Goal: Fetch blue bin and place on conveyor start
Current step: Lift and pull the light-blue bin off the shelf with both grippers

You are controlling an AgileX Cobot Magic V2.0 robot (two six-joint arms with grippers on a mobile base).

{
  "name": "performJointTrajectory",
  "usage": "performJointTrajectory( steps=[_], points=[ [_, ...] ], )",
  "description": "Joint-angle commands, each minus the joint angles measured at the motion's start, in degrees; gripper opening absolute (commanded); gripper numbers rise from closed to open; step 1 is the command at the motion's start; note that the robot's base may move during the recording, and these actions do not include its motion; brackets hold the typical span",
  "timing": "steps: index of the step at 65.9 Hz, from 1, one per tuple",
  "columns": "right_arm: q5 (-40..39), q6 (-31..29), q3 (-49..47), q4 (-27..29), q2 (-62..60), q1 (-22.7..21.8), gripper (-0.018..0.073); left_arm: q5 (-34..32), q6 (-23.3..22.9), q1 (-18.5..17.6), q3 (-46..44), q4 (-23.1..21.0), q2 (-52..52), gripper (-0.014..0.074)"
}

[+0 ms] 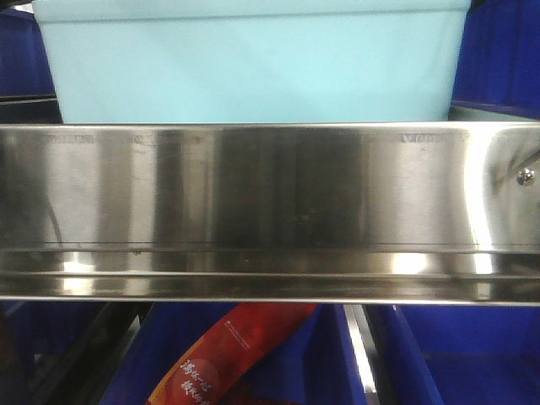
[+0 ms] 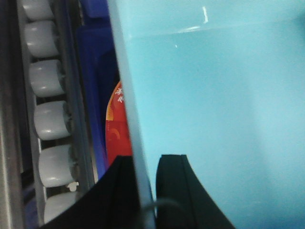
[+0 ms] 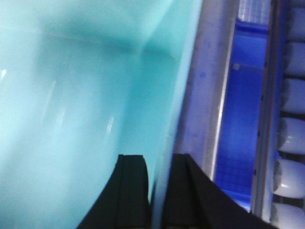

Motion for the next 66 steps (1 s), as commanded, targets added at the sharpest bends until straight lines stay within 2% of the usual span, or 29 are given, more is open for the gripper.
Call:
performJointTrajectory(
  steps=[1, 13, 45, 66],
  points=[
    [-0.6, -0.7, -0.5, -1.8, -0.4, -0.4, -0.0152, 0.3, 0.4, 0.0, -0.6, 1.2, -0.4, -0.0111],
    [-0.5, -0.7, -0.5, -1.9, -2.7, -0.4, -0.0152, 3.0, 0.4, 0.0, -2.2, 1.4, -2.0, -0.0111],
    [-0.9, -0.7, -0.5, -1.9, -17.6, -0.4, -0.0152, 3.3, 0.4, 0.0, -3.4, 0.6, -18.6, -0.0111],
    [-1.4, -0.7, -0.5, -1.9, -18.8, -0.4, -0.0152, 3.7, 0.4, 0.0, -3.1, 0.6, -19.7, -0.0111]
  ],
)
